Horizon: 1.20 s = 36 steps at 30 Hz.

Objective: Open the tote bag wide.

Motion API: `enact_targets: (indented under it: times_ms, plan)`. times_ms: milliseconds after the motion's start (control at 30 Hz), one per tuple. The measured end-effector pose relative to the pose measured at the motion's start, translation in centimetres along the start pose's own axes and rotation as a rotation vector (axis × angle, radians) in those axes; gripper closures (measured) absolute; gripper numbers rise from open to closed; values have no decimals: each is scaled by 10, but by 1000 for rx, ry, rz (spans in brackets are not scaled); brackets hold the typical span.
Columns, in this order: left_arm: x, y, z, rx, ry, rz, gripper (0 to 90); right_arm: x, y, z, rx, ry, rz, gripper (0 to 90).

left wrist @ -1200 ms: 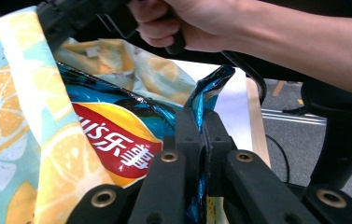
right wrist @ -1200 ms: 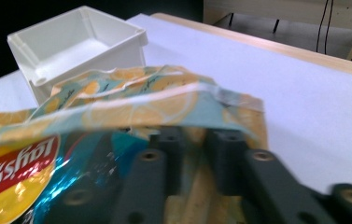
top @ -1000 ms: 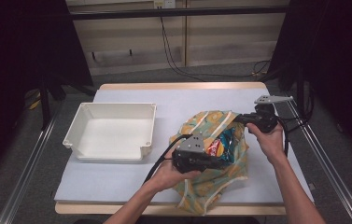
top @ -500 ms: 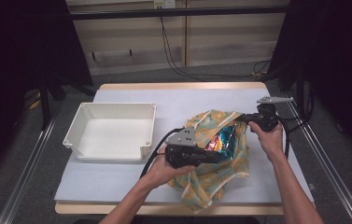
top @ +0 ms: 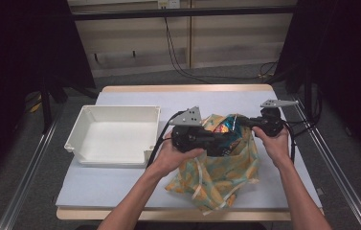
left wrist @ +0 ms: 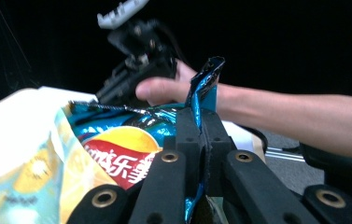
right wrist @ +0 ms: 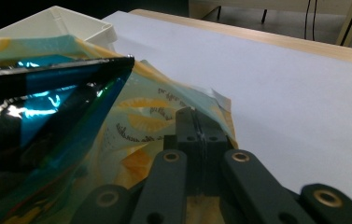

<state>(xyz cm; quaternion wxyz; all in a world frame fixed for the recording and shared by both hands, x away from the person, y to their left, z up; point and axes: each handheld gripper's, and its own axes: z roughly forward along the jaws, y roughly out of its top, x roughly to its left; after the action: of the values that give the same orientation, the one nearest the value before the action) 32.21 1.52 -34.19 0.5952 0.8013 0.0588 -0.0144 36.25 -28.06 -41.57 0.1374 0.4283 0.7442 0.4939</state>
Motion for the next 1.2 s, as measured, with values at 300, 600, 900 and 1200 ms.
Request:
enact_targets:
  times_ms: [300, 600, 900, 1200]
  plan:
    - [12, 14, 9, -35, 30, -40, 884, 8, 0, 2, 21, 12, -29, 897]
    - [17, 31, 4, -79, 45, -39, 885, 7, 1, -1, 3, 4, -25, 891]
    - [26, 44, 3, -131, 50, -74, 885, 13, -6, 0, -11, 25, -34, 888]
    - [31, 58, 5, -124, 76, -52, 885, 13, -8, 1, -11, 34, -37, 883]
